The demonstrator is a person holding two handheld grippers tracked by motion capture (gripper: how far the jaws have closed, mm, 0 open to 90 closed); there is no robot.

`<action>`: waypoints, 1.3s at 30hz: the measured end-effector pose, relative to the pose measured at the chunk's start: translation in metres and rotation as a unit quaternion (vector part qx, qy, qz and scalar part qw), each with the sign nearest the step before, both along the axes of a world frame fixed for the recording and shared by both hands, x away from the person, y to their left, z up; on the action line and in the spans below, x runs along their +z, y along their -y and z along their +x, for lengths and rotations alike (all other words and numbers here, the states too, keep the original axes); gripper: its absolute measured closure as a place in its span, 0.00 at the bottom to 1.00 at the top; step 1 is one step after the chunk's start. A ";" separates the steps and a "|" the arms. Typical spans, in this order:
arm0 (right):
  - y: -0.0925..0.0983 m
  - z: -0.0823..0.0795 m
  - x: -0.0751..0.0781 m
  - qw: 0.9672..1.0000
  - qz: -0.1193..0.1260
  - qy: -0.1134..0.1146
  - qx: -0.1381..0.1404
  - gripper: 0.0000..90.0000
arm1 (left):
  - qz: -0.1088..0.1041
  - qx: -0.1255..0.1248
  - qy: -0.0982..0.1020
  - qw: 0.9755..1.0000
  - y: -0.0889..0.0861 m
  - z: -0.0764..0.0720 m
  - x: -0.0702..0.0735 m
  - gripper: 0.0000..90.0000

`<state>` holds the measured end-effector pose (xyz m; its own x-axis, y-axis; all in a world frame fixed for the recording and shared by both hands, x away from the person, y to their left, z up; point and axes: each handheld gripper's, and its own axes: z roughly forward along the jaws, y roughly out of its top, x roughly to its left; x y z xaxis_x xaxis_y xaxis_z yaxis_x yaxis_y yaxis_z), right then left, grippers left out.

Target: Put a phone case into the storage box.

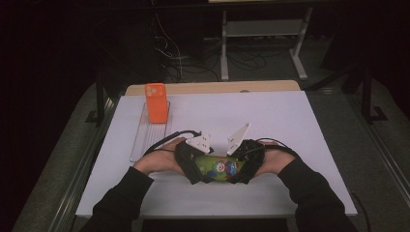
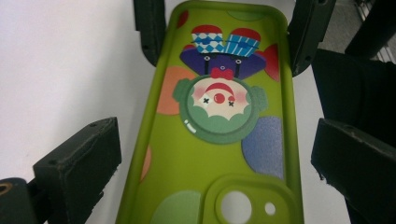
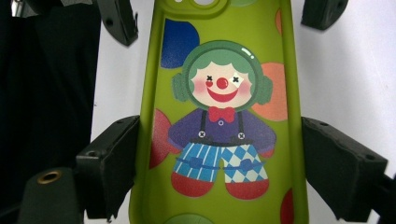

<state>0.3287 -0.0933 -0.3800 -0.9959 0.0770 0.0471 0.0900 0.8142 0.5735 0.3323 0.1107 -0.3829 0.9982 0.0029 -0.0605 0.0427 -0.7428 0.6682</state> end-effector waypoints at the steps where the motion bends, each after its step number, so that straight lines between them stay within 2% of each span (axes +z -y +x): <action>1: 0.000 0.000 0.001 1.000 -0.002 0.002 0.001 0.17 | 0.004 -0.005 0.001 1.000 0.001 -0.001 -0.001 0.01; 5: -0.002 -0.002 0.002 1.000 -0.002 0.004 0.007 0.17 | 0.018 -0.013 0.004 1.000 0.006 -0.003 -0.005 0.01; 7: -0.003 -0.002 0.002 1.000 -0.001 0.001 0.008 0.17 | 0.024 -0.015 0.011 1.000 0.006 -0.004 -0.007 0.10; 11: -0.003 -0.003 0.004 1.000 0.001 0.002 0.010 0.17 | 0.033 -0.017 0.015 0.999 0.007 -0.004 -0.008 0.13; 18: -0.002 -0.004 0.005 1.000 0.002 -0.001 0.012 0.17 | 0.029 -0.024 0.016 0.999 0.007 -0.005 -0.007 0.15; 23: 0.000 -0.004 0.003 1.000 0.009 -0.004 0.011 0.16 | 0.027 -0.020 -0.001 0.999 0.008 -0.006 -0.009 0.17; 25: 0.001 -0.005 0.001 1.000 0.012 -0.007 0.008 0.10 | 0.036 -0.016 0.007 0.999 0.008 -0.006 -0.009 0.17; 27: 0.003 -0.005 0.000 1.000 0.013 -0.015 -0.002 0.01 | 0.032 -0.009 0.005 0.999 0.008 -0.006 -0.010 0.17; 28: 0.004 -0.004 0.000 1.000 0.017 -0.013 -0.007 0.00 | 0.029 -0.004 0.003 1.000 0.007 -0.005 -0.010 0.17; 30: 0.009 -0.002 0.001 0.999 0.025 0.001 -0.020 0.00 | 0.031 0.002 0.006 1.000 0.005 -0.003 -0.009 0.17; 32: 0.016 -0.003 0.003 0.998 0.026 -0.005 -0.054 0.00 | 0.025 0.016 -0.007 1.000 0.002 -0.003 -0.010 0.17; 34: 0.024 -0.001 0.003 0.997 0.037 -0.004 -0.073 0.00 | 0.022 0.027 -0.005 0.999 0.001 -0.001 -0.010 0.17; 36: 0.030 0.001 0.002 0.996 0.050 0.012 -0.077 0.00 | 0.022 0.037 0.000 0.999 -0.001 -0.001 -0.009 0.17; 39: 0.040 0.000 0.001 0.993 0.056 0.012 -0.104 0.00 | 0.017 0.051 -0.002 0.999 -0.004 0.000 -0.008 0.17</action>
